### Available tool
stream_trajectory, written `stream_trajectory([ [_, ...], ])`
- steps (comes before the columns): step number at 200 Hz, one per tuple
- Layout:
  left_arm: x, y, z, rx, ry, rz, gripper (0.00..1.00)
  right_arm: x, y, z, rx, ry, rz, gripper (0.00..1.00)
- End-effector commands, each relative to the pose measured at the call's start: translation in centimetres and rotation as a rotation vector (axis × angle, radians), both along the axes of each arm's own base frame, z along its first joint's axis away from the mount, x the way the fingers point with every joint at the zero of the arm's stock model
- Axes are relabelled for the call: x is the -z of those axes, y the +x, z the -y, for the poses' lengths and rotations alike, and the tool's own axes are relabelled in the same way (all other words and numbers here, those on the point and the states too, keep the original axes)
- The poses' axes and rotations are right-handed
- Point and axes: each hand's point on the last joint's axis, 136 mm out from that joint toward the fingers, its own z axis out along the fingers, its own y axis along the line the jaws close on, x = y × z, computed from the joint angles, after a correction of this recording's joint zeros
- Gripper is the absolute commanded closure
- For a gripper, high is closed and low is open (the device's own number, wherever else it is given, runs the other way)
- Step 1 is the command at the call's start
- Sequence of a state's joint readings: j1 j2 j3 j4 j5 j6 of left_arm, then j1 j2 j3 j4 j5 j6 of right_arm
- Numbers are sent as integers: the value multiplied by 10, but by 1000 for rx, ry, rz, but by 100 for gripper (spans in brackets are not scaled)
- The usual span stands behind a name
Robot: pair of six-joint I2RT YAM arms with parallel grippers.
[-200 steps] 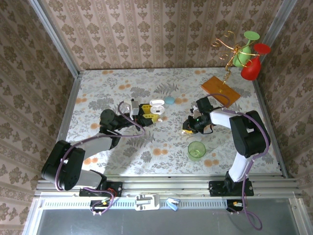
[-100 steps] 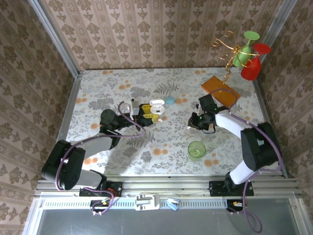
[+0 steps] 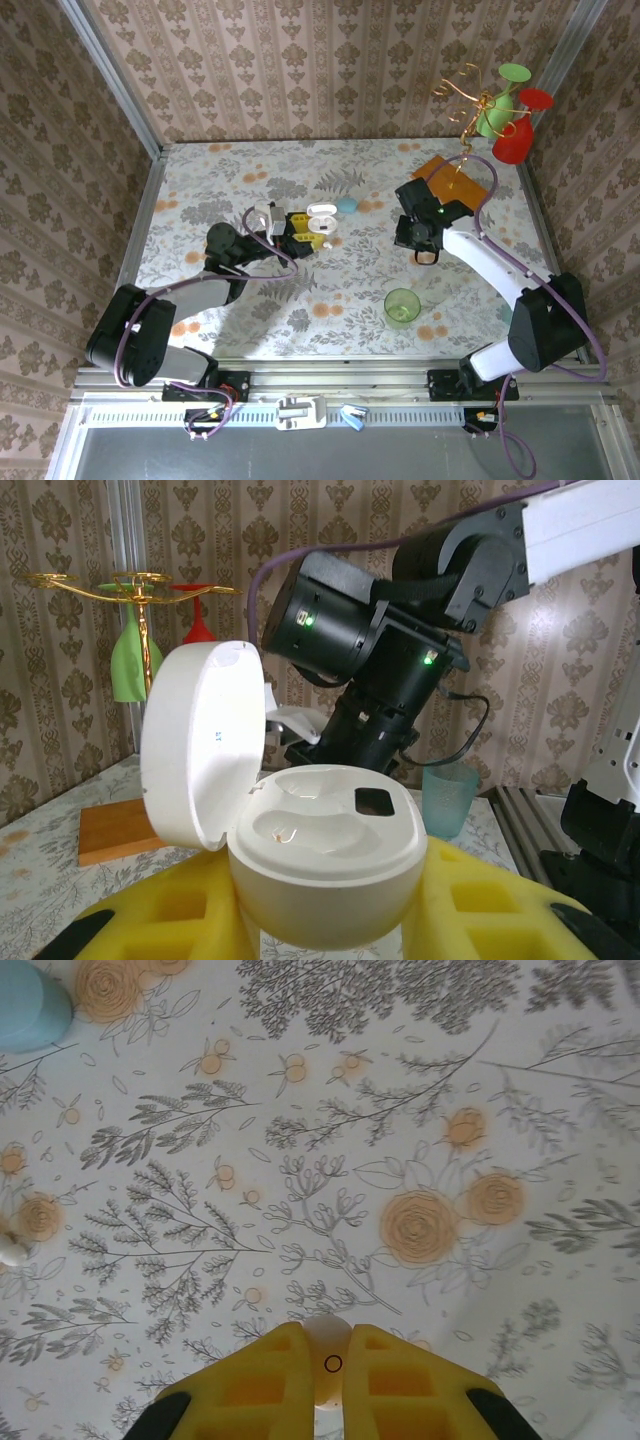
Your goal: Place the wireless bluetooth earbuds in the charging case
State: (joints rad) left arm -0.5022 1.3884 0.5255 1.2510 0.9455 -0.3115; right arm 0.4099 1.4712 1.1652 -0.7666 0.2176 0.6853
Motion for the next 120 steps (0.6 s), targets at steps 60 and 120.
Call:
stream_trajectory([
  [60, 6, 9, 2, -28, 3, 47, 78, -41, -5, -11, -33, -90, 38, 93],
  [120, 31, 36, 4, -144, 45, 86, 79, -108, -10, -71, -202, 3, 189, 91],
])
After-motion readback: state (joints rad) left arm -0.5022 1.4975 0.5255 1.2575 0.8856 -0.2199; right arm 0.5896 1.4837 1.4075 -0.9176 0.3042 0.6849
